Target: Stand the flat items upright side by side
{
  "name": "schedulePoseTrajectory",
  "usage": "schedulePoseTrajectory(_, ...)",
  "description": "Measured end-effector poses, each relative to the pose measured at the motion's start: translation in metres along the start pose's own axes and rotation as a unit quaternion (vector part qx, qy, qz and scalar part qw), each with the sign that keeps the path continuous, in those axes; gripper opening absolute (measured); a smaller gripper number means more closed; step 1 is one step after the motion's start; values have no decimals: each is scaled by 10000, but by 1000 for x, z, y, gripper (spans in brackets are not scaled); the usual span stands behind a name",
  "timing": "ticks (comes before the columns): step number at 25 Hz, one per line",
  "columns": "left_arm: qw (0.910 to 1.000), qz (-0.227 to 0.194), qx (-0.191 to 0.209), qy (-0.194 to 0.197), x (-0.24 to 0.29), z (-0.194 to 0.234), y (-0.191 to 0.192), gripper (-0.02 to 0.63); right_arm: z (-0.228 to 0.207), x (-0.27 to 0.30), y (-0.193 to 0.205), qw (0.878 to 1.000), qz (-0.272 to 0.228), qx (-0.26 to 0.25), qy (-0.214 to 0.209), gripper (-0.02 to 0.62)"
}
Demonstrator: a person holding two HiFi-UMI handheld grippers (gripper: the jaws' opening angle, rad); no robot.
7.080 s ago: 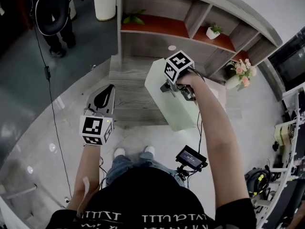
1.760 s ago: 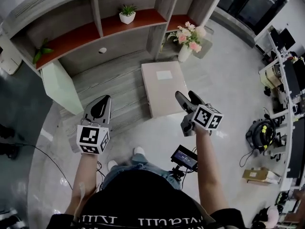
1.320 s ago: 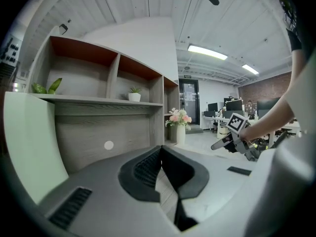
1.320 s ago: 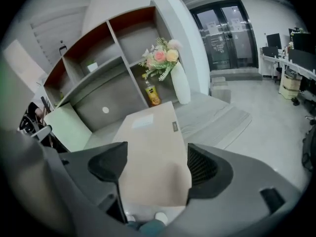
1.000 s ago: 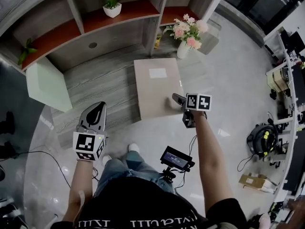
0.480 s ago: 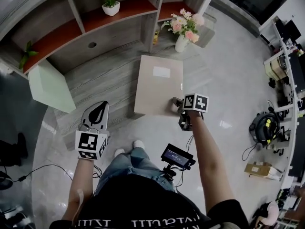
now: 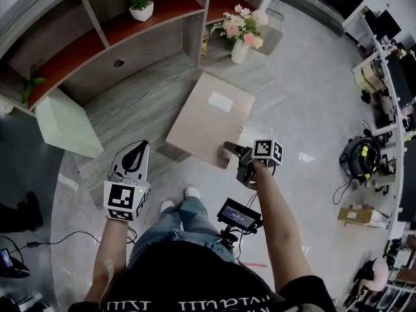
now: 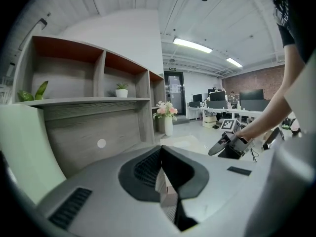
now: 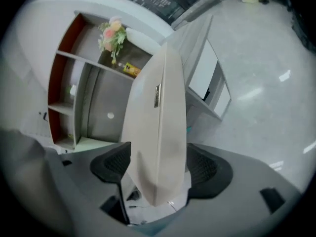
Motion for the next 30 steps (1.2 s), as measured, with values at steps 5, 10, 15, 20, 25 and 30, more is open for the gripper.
schedulePoseTrajectory(5, 9996, 235, 143, 16, -9, -2, 12, 12, -9, 8, -26, 9918, -569, 580, -982, 356)
schedulePoseTrajectory(10, 9987, 469, 186, 14, -12, -3, 24, 12, -14, 33, -21, 9863, -225, 633, -1506, 359)
schedulePoseTrajectory(15, 9984, 534, 164, -12, -11, -2, 30, 12, -14, 40, -19, 9866, 74, 809, -1415, 351)
schedulePoseTrajectory(20, 9995, 300, -10, -30, -5, -1, 20, 12, 6, 18, -36, 9946, 543, 566, -675, 347)
schedulePoseTrajectory(25, 9999, 12, -113, -21, -3, 0, 5, 12, 34, -9, -59, 9952, 929, -81, 295, 345)
schedulePoseTrajectory(30, 9994, -232, -160, -177, -10, 12, -8, 12, 69, -22, -76, 9814, 1237, -864, 1190, 345)
Point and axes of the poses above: the fingertips, and each gripper's own axes: x forward along the fingers, z to its left, y out of its underside, the point moved 3 cm from there along -x, backward along the fingers, and after that the axes turned 10 degrees about x, right-handed, at the moved point
